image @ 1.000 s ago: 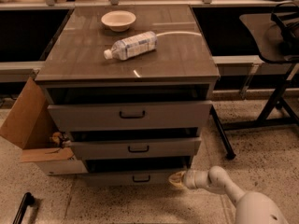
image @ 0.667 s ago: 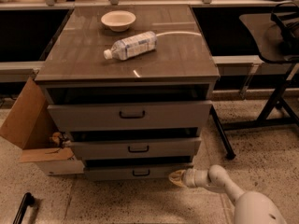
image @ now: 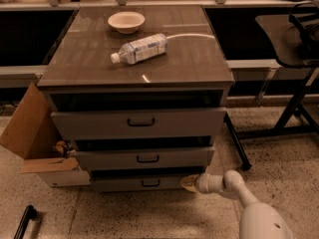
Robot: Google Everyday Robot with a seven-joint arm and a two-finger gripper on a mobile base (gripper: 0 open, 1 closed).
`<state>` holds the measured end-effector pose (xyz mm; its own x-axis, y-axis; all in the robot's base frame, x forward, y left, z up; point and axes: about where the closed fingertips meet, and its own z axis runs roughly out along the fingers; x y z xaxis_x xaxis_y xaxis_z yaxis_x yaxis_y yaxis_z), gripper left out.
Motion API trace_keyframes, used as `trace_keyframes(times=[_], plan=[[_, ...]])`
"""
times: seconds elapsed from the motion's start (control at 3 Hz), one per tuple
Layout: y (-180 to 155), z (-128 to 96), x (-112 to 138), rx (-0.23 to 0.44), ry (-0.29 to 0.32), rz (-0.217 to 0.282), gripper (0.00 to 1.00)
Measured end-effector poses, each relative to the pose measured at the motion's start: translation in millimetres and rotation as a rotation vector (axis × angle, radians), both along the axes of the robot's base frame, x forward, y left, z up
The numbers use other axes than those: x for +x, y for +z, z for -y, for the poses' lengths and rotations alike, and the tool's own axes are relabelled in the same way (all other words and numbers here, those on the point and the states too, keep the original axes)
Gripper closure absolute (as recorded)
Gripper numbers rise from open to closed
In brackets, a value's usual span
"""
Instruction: Close bottom drawer
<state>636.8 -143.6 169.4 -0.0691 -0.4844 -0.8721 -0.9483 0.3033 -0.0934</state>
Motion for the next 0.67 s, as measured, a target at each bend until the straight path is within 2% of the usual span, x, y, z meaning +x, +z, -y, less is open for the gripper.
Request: trace_keyframes(times=[0.67], plan=[[7.9,1.3,9.7,0.021,0.007,0.021,1.0]])
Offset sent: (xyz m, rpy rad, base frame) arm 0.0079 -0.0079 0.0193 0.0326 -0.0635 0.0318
